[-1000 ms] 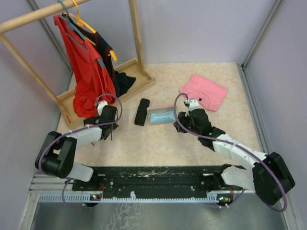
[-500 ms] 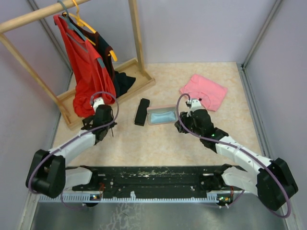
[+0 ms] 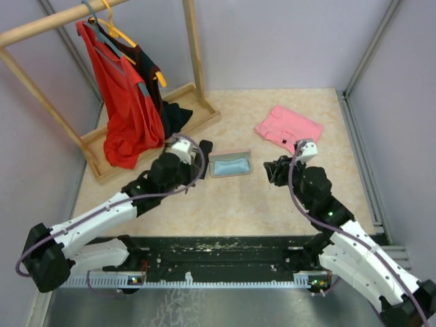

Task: Organize the sunglasses
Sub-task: Pick up the sunglasses from the center of the board, then place the sunglasses at the center of the board.

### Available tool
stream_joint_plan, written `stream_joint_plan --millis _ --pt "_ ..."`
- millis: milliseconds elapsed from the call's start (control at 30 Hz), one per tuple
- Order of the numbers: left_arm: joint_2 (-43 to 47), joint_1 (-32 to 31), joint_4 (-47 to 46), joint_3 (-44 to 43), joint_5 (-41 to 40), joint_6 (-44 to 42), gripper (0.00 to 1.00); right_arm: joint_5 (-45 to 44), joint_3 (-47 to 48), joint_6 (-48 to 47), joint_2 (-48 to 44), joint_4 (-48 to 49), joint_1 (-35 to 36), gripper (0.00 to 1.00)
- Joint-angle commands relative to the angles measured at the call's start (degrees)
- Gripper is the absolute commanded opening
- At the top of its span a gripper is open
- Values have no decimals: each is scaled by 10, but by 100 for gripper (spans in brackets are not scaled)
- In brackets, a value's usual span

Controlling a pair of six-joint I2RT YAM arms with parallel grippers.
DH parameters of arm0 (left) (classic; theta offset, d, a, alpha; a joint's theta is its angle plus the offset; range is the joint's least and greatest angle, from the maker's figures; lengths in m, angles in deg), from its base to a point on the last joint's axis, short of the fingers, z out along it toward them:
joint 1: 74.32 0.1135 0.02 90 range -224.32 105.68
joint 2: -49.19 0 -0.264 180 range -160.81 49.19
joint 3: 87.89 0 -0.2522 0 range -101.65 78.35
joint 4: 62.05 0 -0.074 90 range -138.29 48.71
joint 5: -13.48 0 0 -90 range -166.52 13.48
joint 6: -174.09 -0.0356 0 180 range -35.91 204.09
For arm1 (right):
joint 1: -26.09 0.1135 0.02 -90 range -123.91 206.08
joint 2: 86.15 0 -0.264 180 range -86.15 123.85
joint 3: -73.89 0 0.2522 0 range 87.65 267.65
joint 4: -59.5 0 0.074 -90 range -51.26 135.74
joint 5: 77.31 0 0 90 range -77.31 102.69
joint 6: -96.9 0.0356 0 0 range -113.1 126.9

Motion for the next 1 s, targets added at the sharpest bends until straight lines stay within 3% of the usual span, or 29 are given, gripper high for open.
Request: stream_joint_plan --millis 0,167,200,333,533,800,967 --pt "-34 -91 -65 -31 107 -109 1 -57 26 -10 -60 -19 -5 39" --pt "-67 -152 -170 -11 197 -228 1 -95 36 -22 -111 -56 -5 39" --pt "-81 -153 -175 -11 256 -254 1 -102 37 -24 -118 -63 -5 39" --pt "-114 -181 -167 -16 380 -388 0 -115 40 -32 -134 -84 -5 39" --pt "-188 -201 -97 -54 487 -483 0 -119 36 -37 -135 -91 -5 39" --pt "-306 -234 -57 -104 459 -487 0 -120 32 -37 -135 -90 -5 39" --pt "-348 -246 -65 -118 377 -410 0 -114 32 -34 -128 -89 -5 39"
